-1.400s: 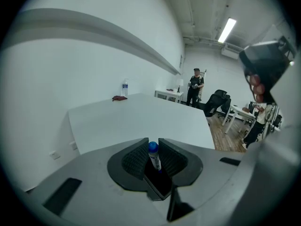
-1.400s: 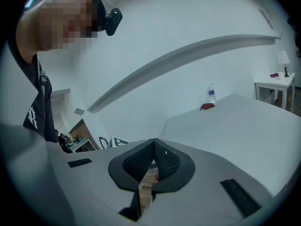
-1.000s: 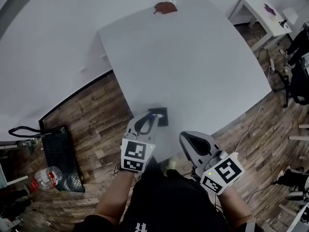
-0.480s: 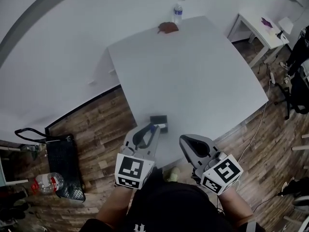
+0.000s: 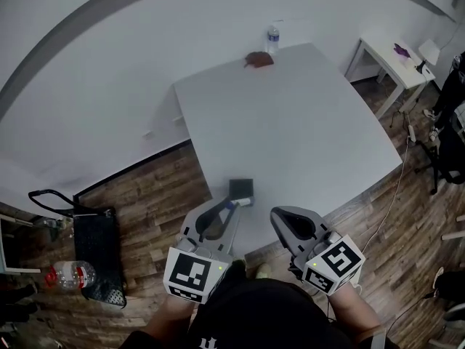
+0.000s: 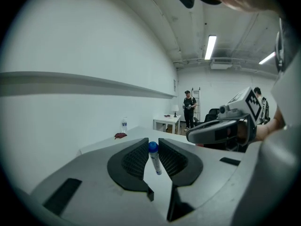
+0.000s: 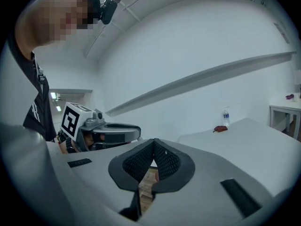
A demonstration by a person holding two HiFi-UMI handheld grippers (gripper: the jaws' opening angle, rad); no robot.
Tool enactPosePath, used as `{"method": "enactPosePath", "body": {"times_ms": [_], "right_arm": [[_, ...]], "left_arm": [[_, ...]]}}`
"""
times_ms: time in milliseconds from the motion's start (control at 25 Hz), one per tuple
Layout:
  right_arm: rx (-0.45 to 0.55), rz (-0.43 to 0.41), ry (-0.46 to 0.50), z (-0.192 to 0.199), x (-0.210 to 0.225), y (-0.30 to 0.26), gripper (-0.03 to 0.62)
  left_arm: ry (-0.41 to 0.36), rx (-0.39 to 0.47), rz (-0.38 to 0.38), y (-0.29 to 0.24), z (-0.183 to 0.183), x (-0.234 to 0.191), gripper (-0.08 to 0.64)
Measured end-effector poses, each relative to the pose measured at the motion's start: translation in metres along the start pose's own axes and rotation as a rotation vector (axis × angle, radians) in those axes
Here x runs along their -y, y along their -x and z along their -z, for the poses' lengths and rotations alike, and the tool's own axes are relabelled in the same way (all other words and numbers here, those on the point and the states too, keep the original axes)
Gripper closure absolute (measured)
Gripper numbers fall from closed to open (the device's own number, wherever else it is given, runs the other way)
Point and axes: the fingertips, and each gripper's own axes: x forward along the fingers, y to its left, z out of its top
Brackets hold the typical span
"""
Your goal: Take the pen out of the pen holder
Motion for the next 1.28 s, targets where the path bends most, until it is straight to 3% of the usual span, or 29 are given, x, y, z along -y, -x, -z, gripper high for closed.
{"method": "enactPosePath", "body": {"times_ms": [600, 1280], "right_arm": [[0.023, -0.04, 0.084, -0.01, -0.028, 0.018, 0.581], [0.024, -0.056, 0.097, -0.009, -0.032, 0.016, 0.581]], "left_arm": [[0.001, 0.047, -0.02, 0.044, -0.018, 0.029, 0.494], [-0.009, 0.05, -0.031, 0.043, -0.016, 0.028, 0.494]]}}
